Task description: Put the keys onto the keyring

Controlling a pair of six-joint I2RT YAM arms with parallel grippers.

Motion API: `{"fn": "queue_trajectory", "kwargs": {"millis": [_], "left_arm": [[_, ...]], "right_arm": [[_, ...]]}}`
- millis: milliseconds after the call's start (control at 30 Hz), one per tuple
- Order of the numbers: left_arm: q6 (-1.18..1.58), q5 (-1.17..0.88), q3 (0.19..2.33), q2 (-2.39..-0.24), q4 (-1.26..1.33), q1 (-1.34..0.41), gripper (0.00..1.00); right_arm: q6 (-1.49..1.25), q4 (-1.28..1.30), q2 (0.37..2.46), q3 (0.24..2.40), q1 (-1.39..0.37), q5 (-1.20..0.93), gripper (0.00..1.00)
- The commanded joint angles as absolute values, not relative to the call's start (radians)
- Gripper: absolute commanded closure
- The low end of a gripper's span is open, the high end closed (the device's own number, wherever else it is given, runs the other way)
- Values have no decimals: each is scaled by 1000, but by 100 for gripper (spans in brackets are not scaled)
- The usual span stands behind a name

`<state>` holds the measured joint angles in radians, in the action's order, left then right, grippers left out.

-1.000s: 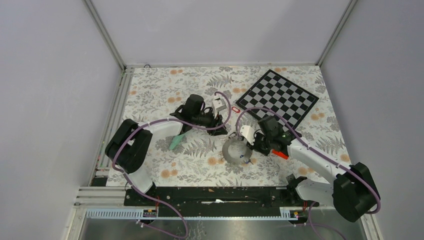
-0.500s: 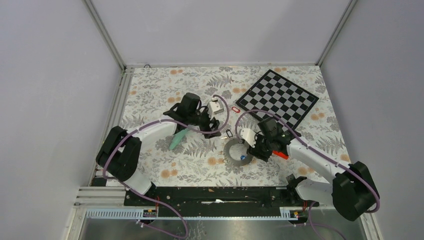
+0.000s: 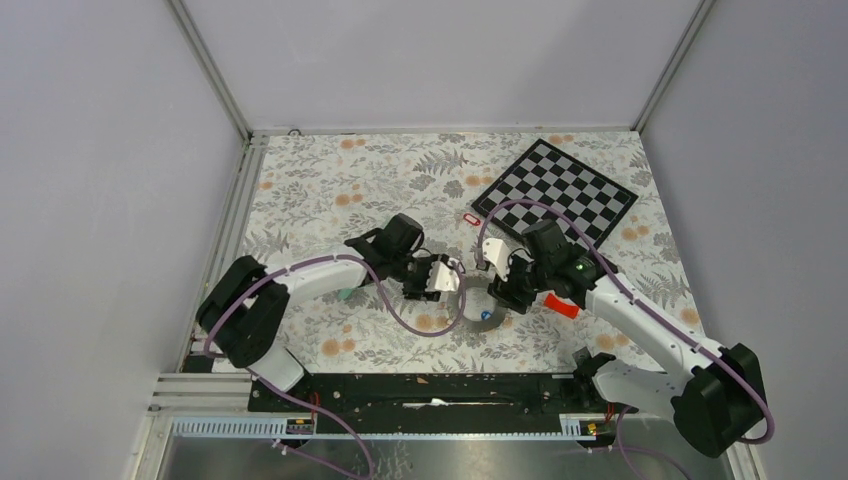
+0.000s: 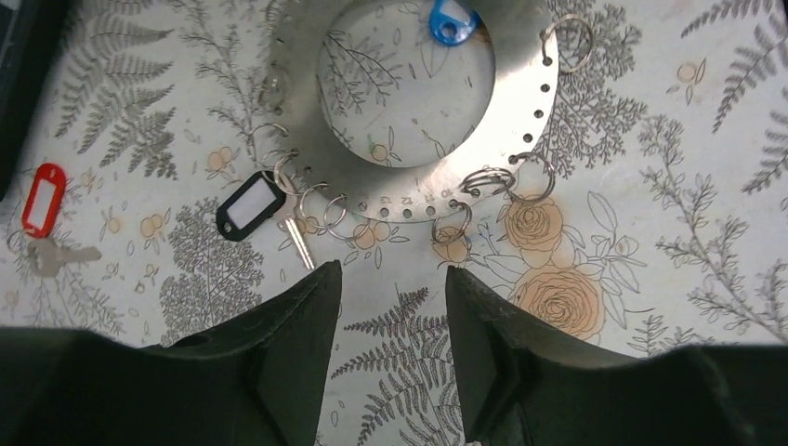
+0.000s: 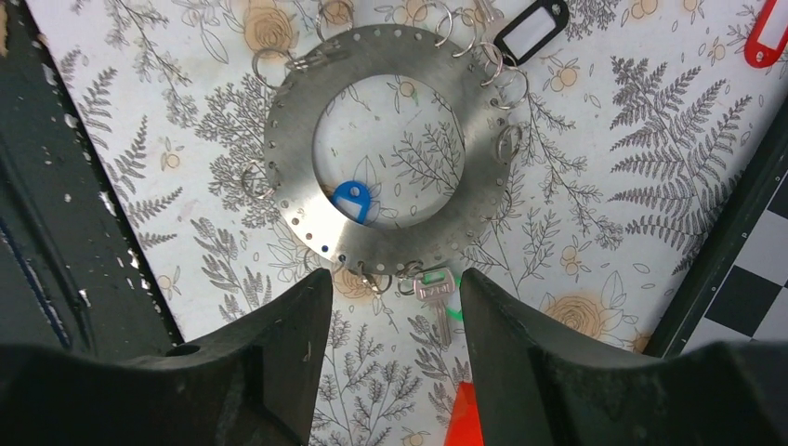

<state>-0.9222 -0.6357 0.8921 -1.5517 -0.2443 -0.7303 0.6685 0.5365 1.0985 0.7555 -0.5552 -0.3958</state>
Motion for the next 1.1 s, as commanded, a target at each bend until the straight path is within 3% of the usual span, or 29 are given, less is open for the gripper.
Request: {"fn": "queue_trajectory", "kwargs": {"millis": [0,533,867,1067], "left_arm": [[-1125,-601,945,-1609,-288,-764,49],[-1221,-506,942,-1683,-280,-870,54],[-1218,-494,951,-1710,-281,-879,73],[-1202,-486,955,-1708,-281,-879,92]], "right_arm": [[623,529,1041,757,-551,-428,40],[625,526,1001,712,-551,-406,41],[623,527,995,708,-551,-406,41],[624,526,995,707,-551,-406,41]]}}
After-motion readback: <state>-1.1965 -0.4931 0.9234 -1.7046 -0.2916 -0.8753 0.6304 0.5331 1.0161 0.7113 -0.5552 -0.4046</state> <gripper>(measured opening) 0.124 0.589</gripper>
